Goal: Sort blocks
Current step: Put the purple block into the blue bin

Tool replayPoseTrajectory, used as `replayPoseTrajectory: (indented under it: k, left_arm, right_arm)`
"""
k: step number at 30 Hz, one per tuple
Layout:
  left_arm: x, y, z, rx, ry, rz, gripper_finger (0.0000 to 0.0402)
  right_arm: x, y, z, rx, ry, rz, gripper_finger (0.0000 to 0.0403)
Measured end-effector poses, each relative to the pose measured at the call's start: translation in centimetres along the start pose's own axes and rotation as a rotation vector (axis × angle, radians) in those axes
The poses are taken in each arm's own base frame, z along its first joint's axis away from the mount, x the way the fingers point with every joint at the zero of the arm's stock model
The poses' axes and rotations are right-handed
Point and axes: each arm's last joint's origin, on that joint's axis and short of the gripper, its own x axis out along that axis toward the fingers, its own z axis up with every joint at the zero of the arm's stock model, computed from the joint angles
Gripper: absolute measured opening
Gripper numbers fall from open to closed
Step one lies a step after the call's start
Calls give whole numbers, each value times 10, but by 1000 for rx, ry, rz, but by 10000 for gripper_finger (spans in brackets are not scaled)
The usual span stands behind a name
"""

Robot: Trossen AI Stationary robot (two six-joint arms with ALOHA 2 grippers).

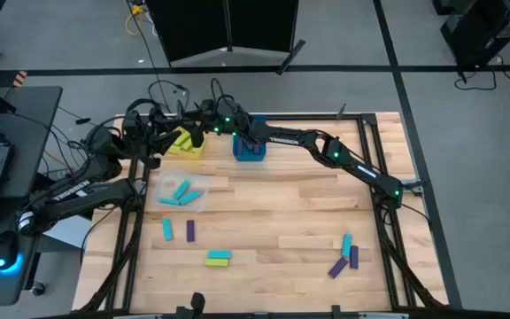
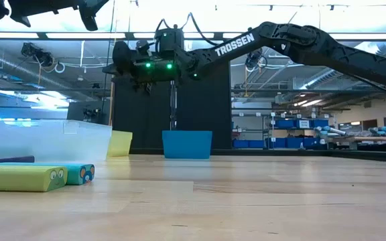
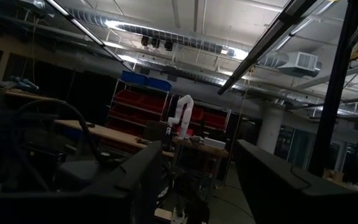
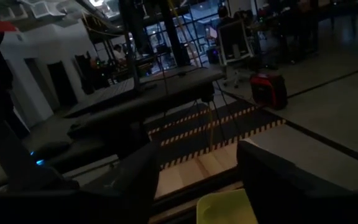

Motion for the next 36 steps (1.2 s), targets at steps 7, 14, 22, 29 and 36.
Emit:
replayPoseTrajectory:
  k: [7, 14, 22, 29, 36]
  left_arm:
    - [0, 0, 0, 1, 6, -11, 209]
    - [0, 0, 0, 2, 7, -13, 209]
    - [0, 0, 0, 18, 8, -12, 209]
    - [0, 0, 0, 18, 8, -13, 209]
    - [0, 0, -1, 27, 11, -12, 209]
  right_arm:
    - [0, 1, -1, -25, 4, 6, 107]
    - [1, 6, -9, -54, 71, 12, 13]
    - [-4, 21, 2, -146, 156, 0, 6]
    - [-22, 32, 21, -191, 132, -17, 5]
    - [-102, 35, 26, -203, 19, -92, 5]
